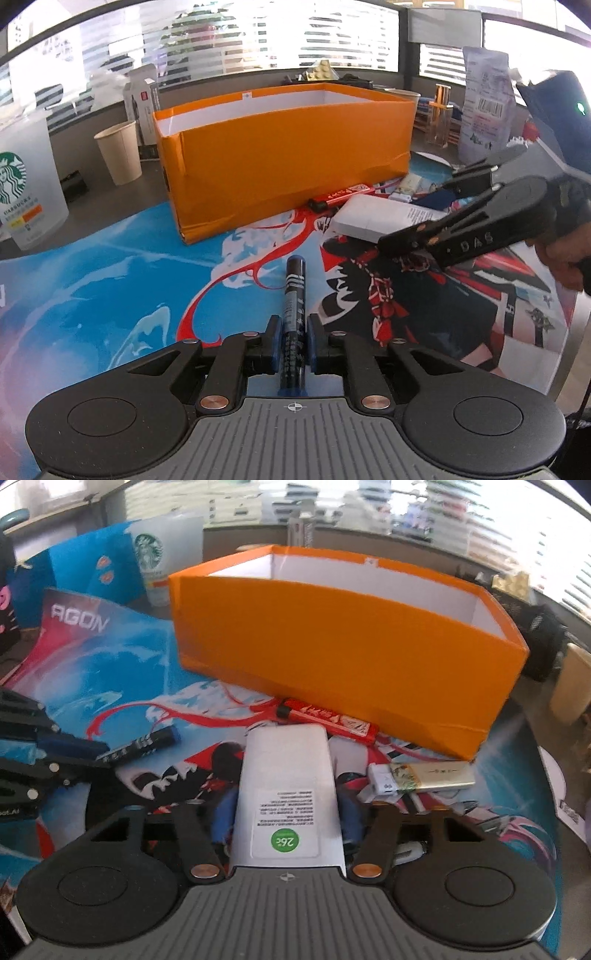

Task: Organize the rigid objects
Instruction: 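Lift the blue-capped pen with the left gripper while the right grasps the white power bank, then carry the pen and power bank up and over the orange box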

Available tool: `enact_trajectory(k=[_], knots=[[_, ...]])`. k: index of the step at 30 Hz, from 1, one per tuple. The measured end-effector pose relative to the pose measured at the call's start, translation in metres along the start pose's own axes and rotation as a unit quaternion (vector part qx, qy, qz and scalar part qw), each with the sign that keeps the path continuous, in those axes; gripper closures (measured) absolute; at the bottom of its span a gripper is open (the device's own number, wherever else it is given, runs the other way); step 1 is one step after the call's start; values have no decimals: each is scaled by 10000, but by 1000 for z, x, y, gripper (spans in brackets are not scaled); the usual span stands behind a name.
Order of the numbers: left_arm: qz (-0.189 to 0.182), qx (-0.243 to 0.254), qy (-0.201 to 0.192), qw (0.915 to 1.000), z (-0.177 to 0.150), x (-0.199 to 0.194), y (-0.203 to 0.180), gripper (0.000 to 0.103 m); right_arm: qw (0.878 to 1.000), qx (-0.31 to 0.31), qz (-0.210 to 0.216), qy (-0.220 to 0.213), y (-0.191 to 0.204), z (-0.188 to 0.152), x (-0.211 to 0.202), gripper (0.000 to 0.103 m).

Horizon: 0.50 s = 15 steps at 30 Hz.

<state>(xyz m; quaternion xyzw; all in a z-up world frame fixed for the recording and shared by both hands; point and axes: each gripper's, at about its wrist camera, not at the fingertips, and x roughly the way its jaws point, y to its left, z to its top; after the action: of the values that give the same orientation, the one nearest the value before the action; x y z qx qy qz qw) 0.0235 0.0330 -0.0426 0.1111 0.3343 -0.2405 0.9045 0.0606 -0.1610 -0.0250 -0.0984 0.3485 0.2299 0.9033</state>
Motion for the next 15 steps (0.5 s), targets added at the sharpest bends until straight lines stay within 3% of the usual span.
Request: enact_trajectory(k=[4, 15], knots=[[4, -171, -18, 9999, 3, -1, 0, 92, 9999, 119, 34, -25, 0, -2, -3, 53], [112, -134, -601, 9980, 31, -36, -13, 92, 9992, 241, 25, -318, -3, 2, -29, 53]])
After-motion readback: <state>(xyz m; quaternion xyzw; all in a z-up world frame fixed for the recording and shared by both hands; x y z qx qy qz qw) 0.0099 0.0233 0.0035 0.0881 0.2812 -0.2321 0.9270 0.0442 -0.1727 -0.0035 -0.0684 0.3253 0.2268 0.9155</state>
